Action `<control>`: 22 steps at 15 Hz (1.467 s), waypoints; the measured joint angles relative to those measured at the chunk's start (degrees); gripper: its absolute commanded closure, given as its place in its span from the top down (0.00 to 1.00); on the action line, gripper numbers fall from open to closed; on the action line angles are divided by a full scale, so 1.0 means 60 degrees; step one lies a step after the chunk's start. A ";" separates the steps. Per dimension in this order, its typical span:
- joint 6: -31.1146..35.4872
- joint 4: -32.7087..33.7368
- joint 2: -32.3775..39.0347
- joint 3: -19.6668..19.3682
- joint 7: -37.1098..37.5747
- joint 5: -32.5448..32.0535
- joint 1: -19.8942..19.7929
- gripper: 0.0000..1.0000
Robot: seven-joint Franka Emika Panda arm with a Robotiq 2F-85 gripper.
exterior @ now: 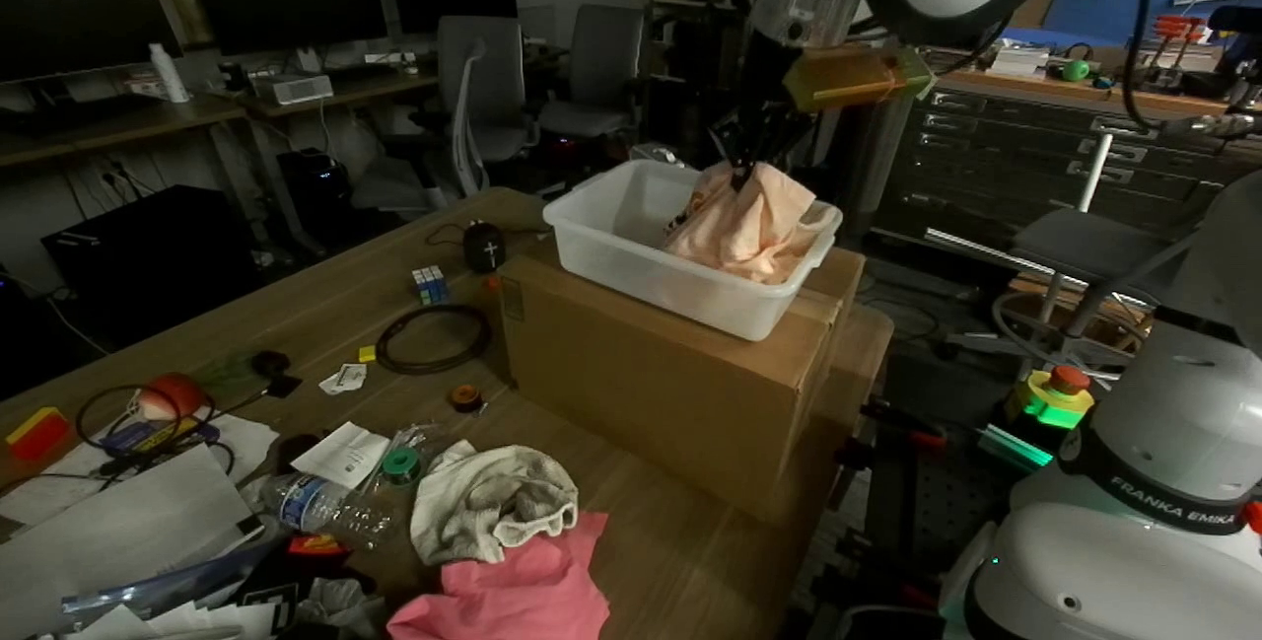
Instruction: Pick up the clothes from the box and put them on the table
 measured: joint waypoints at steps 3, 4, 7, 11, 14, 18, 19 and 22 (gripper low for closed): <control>-0.0107 0.0268 -0.1099 0.0475 0.0219 0.0040 0.0009 0.02; -0.0168 0.0420 -0.1401 0.0642 0.0350 0.0048 0.0010 0.02; -0.0400 0.1033 -0.2080 0.1103 0.0865 0.0218 0.0010 0.02; -0.0470 0.1777 -0.2346 0.1477 0.1260 0.0365 0.0011 0.02; -0.0818 0.2198 -0.2156 0.1782 0.1039 0.0380 0.0167 0.02; -0.1723 0.3035 -0.1218 0.2239 0.0274 0.0581 0.0991 0.02; -0.1902 0.3311 -0.0901 0.2354 0.0080 0.0590 0.1178 0.02; -0.2380 0.4243 0.0132 0.2714 -0.0356 0.0587 0.1549 0.02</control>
